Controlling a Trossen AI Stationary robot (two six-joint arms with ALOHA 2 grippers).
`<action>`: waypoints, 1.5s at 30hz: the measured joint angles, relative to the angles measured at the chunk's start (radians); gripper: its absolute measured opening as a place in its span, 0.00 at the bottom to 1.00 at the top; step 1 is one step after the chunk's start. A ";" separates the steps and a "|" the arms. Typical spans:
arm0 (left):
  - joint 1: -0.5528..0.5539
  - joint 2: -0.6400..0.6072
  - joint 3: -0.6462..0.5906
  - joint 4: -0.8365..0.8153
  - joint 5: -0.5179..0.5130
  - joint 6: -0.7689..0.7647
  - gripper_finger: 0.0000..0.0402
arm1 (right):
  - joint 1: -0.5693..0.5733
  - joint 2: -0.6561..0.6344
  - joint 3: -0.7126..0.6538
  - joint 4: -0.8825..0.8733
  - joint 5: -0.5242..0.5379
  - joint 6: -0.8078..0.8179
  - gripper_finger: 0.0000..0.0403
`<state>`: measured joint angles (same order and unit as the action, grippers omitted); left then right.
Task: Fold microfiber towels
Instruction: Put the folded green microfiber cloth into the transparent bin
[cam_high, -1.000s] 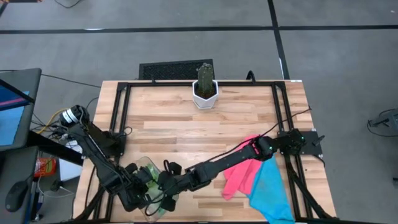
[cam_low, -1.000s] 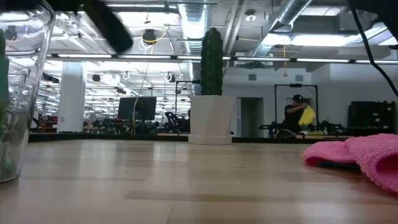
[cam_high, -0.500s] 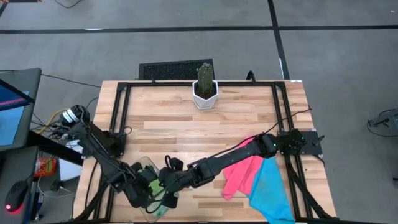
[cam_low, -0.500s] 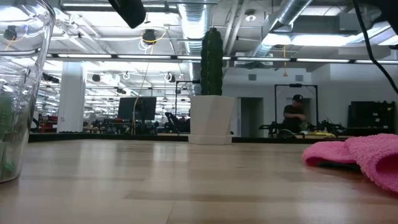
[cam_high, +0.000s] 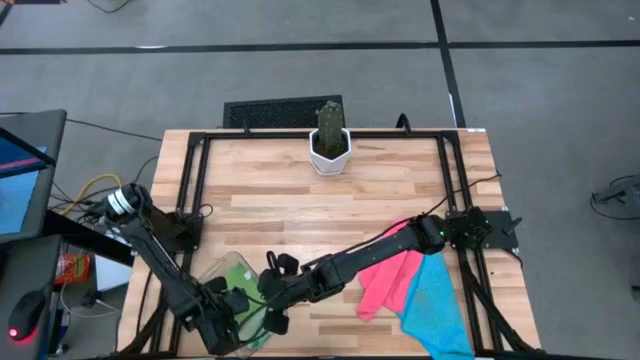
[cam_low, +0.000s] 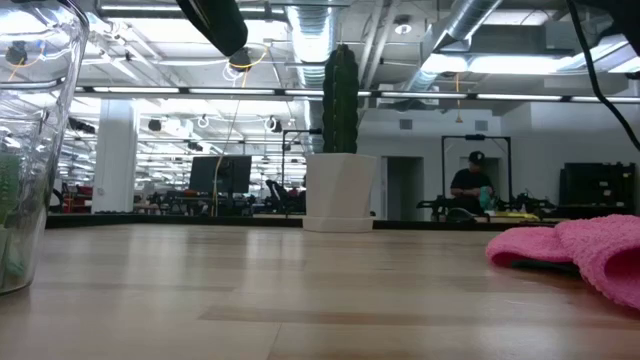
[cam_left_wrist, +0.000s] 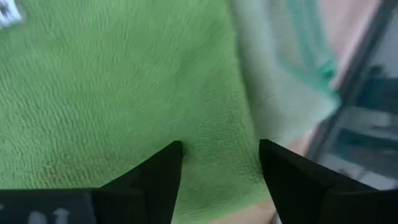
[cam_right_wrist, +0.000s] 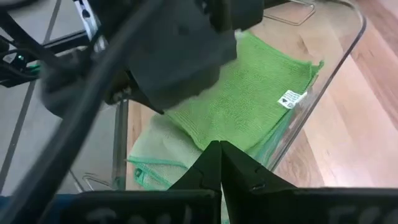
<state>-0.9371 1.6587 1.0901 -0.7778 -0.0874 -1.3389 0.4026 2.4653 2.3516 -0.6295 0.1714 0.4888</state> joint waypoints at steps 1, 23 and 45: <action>0.000 0.014 0.000 -0.009 0.002 -0.003 0.52 | 0.000 0.000 0.000 -0.001 0.000 0.001 0.07; 0.019 0.115 0.000 0.044 -0.009 0.045 0.53 | -0.001 0.001 0.000 -0.027 0.002 0.010 0.08; 0.056 0.038 0.040 -0.029 0.064 -0.004 0.02 | -0.002 0.001 0.001 -0.059 -0.012 0.037 0.07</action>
<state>-0.8809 1.6970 1.1300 -0.8067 -0.0234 -1.3429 0.4011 2.4664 2.3524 -0.6884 0.1589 0.5262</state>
